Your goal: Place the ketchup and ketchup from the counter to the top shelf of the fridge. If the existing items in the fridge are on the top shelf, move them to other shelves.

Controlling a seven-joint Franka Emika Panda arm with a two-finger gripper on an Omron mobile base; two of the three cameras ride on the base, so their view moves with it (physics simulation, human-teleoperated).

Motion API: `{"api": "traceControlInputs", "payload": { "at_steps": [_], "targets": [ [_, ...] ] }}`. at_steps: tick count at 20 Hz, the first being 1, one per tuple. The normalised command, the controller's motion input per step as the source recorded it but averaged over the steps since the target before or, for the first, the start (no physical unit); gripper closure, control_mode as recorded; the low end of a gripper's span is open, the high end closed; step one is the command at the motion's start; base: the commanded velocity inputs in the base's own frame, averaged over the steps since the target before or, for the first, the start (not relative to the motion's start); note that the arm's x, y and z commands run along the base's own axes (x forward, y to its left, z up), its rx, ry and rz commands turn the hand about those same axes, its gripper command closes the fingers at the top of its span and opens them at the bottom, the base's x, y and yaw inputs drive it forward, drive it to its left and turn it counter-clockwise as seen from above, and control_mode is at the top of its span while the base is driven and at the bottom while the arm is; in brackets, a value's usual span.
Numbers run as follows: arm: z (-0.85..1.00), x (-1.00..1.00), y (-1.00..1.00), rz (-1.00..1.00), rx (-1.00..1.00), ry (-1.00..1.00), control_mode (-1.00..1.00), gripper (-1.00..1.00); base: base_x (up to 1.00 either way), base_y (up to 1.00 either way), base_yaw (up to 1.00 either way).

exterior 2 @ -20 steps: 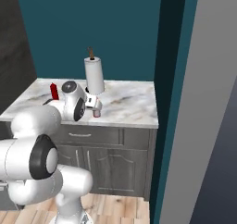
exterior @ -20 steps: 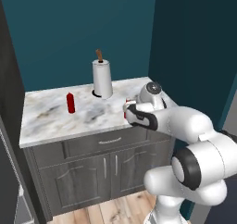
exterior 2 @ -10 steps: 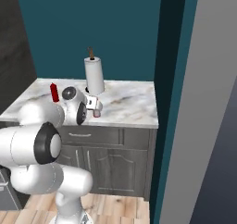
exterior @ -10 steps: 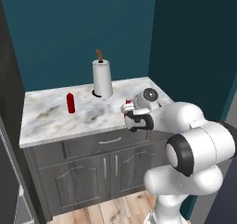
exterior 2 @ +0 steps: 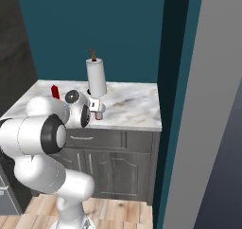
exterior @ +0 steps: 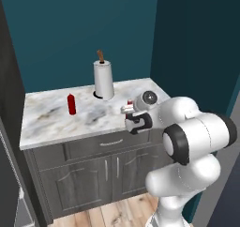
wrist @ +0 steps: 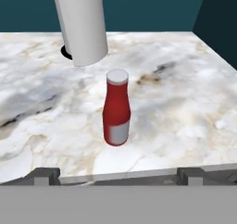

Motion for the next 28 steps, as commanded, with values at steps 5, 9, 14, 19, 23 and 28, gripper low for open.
{"api": "traceControlInputs", "payload": {
  "at_steps": [5, 9, 14, 19, 23, 28],
  "targets": [
    [0.0, 0.25, 0.0, 0.0, 0.0, 0.0, -1.0, -1.0, 0.0, 0.0, 0.0],
    [0.0, 0.19, 0.0, 0.0, 0.0, 0.0, -1.0, -1.0, 0.0, 0.0, 0.0],
    [-0.01, 0.14, 0.0, 0.0, 0.0, 0.0, -1.0, -1.0, 0.0, 0.0, 0.0],
    [0.0, 0.12, 0.0, 0.0, 0.0, 0.0, -1.0, -1.0, 0.0, 0.0, 0.0],
    [-0.02, 0.19, 0.0, 0.0, 0.0, 0.0, -1.0, -1.0, 0.0, 0.0, 0.0],
    [-0.05, 0.18, 0.0, 0.0, 0.0, 0.0, -1.0, -1.0, 0.0, 0.0, 0.0]
  ]
}}
